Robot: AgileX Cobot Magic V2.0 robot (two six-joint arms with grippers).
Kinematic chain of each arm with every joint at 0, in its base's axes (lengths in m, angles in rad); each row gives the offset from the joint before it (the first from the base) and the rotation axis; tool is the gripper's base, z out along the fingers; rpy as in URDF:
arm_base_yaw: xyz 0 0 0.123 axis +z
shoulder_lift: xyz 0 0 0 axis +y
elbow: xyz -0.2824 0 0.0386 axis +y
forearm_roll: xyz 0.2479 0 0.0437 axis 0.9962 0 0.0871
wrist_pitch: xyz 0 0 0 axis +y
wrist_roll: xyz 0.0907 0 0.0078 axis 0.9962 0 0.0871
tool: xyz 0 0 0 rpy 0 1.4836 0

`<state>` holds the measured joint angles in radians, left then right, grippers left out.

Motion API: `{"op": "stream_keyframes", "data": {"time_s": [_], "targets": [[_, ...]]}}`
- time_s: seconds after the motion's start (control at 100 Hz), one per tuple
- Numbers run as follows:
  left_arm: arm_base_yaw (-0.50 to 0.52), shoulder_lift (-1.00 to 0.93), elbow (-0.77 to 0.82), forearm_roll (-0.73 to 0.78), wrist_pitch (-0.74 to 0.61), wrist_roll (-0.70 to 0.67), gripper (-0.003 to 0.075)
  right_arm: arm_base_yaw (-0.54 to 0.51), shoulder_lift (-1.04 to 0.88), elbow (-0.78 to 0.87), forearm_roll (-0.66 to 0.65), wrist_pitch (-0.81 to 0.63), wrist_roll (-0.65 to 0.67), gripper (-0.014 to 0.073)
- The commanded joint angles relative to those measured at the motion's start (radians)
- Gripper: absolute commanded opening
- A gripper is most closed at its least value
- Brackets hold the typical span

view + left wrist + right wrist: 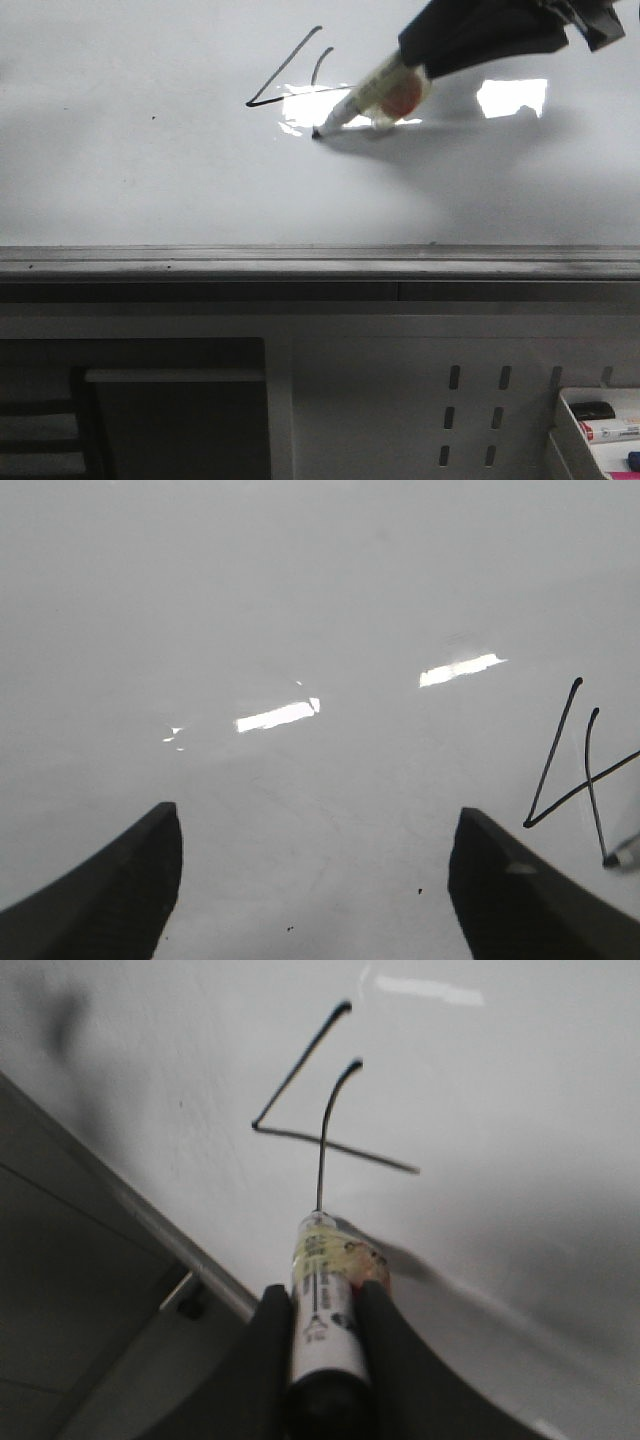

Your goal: Write number 4 on whiteboard

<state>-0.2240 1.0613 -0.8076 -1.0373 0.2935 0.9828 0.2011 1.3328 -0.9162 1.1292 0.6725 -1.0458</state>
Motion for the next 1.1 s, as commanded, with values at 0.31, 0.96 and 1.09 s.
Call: {"op": "stream_keyframes", "data": {"time_s": [0.31, 0.96, 1.09], "targets": [[-0.158, -0.021, -0.028, -0.117, 0.012, 0.164, 0.0512, -0.001, -0.154, -0.083, 0.03, 0.093, -0.004, -0.006], [-0.622, 0.136, -0.074, -0.208, -0.146, 0.422, 0.0465, -0.001, -0.154, -0.096, 0.016, 0.288, 0.006, -0.006], [-0.622, 0.139, -0.077, -0.192, -0.146, 0.422, 0.0344, -0.001, -0.154, -0.096, 0.015, 0.307, 0.006, -0.006]]}}
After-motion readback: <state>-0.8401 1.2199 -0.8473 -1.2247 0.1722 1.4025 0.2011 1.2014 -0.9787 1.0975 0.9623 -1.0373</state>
